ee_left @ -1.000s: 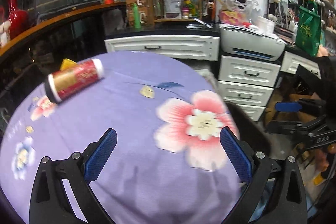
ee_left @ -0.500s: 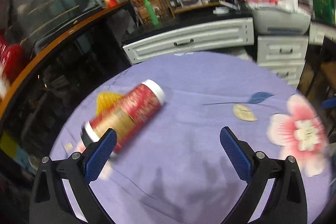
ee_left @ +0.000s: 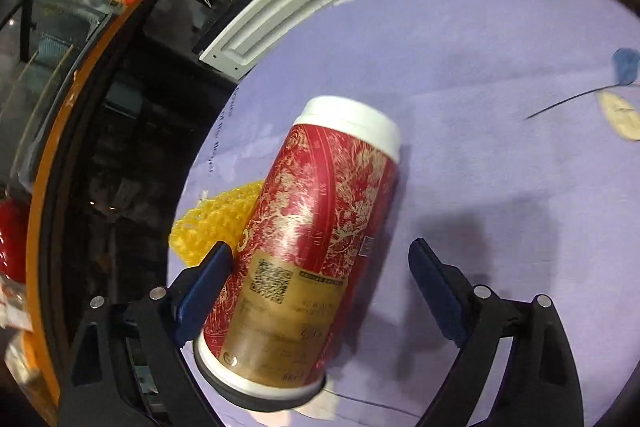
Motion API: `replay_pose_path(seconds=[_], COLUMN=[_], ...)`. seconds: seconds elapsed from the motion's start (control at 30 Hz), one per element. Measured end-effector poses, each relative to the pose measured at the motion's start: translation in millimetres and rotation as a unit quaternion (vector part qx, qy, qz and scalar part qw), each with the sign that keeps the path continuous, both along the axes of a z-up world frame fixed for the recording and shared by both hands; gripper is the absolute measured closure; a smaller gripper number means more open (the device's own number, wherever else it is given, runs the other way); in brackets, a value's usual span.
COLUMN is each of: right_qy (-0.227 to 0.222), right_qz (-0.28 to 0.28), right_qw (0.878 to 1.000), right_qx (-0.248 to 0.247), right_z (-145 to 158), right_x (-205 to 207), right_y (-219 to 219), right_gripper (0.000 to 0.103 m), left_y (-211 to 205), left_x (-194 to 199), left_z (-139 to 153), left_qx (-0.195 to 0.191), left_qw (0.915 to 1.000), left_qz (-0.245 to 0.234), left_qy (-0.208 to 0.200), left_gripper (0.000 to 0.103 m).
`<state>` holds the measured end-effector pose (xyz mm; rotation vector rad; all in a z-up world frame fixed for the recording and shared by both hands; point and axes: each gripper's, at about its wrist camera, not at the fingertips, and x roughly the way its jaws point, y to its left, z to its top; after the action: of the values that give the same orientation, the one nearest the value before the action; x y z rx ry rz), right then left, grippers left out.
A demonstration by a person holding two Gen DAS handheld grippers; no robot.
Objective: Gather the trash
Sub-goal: 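Grasp the red-and-gold canister with the left tool and lift it, then grasp the yellow mesh net with the right tool while the left tool holds the canister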
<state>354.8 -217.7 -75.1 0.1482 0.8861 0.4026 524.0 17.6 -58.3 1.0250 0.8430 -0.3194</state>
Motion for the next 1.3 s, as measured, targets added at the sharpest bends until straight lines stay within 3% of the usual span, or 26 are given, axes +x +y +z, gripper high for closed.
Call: replay_pose_path(seconds=[0.27,0.37,0.57,0.73,0.87,1.03,1.17,1.3], right_qy=[-0.004,-0.013,-0.019,-0.04,-0.059,-0.069,-0.071,-0.072], right_qz=[-0.002,-0.003,0.001,0.016,0.032,0.057,0.08,0.088], right_qw=[1.0,1.0,1.0,0.999,0.998,0.996,0.994,0.993], right_qx=[0.001,-0.007,-0.012,-0.016,-0.008,0.016,0.029,0.036], right_z=[3,6,12,24,35,53,68,78], right_x=[0,-3,-2,-1,5,28,60,93], right_y=[1,2,7,15,23,43,69,97], right_gripper=[0.014,0.014,0.015,0.014,0.015,0.015,0.015,0.015], left_y=[-3,-4,-7,-1,19,57,86,103], left_x=[29,39,26,11,-5,-41,-81,-110], left_z=[-17,-10,-12,2,32,71,90,95], left_qx=[0.075,0.046,0.05,-0.004,-0.103,-0.243,-0.336,-0.392], left_qw=[0.9969,0.998,0.9983,0.9999,0.9935,0.9614,0.9209,0.883], left_qz=[-0.008,0.002,-0.011,-0.001,0.038,0.097,0.145,0.195], left_qy=[0.024,0.043,0.028,0.012,-0.029,-0.086,-0.133,-0.169], left_gripper=[0.013,0.019,0.029,0.032,0.032,0.033,0.033,0.033])
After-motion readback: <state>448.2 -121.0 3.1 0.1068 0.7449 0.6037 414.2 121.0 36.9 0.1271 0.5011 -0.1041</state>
